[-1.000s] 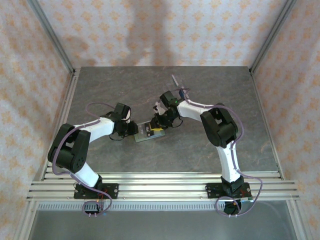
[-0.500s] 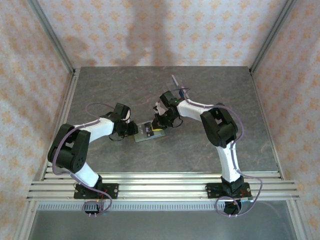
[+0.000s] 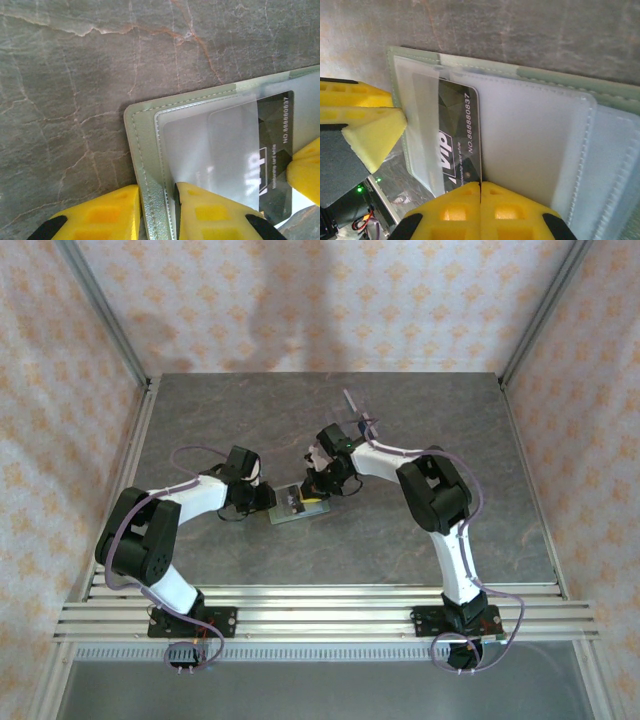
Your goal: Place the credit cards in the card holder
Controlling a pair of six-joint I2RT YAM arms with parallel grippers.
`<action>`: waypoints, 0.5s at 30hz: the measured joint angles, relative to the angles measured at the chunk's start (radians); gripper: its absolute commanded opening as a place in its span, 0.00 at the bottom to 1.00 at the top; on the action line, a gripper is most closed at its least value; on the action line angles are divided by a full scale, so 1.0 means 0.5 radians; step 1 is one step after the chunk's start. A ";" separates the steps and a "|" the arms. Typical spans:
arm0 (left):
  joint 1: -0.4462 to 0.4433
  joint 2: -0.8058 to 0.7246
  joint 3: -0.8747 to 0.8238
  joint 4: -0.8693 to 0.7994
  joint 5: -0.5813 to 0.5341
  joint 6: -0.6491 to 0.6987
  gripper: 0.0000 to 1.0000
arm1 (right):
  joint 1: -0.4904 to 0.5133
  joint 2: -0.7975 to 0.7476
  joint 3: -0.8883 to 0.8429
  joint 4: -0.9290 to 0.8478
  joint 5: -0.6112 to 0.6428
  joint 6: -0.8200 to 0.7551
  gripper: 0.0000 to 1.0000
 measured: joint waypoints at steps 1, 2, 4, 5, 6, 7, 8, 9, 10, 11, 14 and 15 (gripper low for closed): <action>0.000 0.000 0.000 0.000 0.002 0.000 0.23 | 0.008 0.004 0.004 0.007 0.000 0.007 0.02; 0.001 0.000 0.000 0.000 0.004 0.001 0.23 | 0.018 0.006 0.008 0.015 0.000 0.014 0.02; 0.001 0.000 0.000 -0.001 0.004 0.001 0.23 | 0.034 0.009 0.017 0.027 0.001 0.031 0.02; 0.001 0.000 0.000 -0.001 0.004 0.001 0.23 | 0.043 0.011 0.024 0.029 0.001 0.036 0.02; 0.001 0.000 0.000 0.000 0.005 0.000 0.23 | 0.049 0.013 0.026 0.035 0.002 0.043 0.03; 0.001 0.000 0.000 0.000 0.005 0.000 0.23 | 0.056 0.015 0.027 0.040 0.002 0.047 0.03; 0.001 0.000 0.000 0.000 0.005 0.000 0.23 | 0.061 0.018 0.029 0.043 0.002 0.050 0.03; 0.001 0.000 0.000 0.000 0.005 0.000 0.23 | 0.066 0.020 0.029 0.044 0.002 0.052 0.04; 0.001 0.000 0.000 -0.001 0.005 0.000 0.23 | 0.069 0.022 0.029 0.048 0.002 0.059 0.05; 0.001 0.000 0.000 -0.001 0.005 0.000 0.23 | 0.072 0.024 0.029 0.050 0.002 0.062 0.06; 0.001 0.000 0.000 0.001 0.007 -0.001 0.23 | 0.079 0.035 0.041 0.049 0.002 0.066 0.10; 0.001 0.000 0.000 0.001 0.007 -0.001 0.23 | 0.081 0.037 0.046 0.049 0.002 0.067 0.10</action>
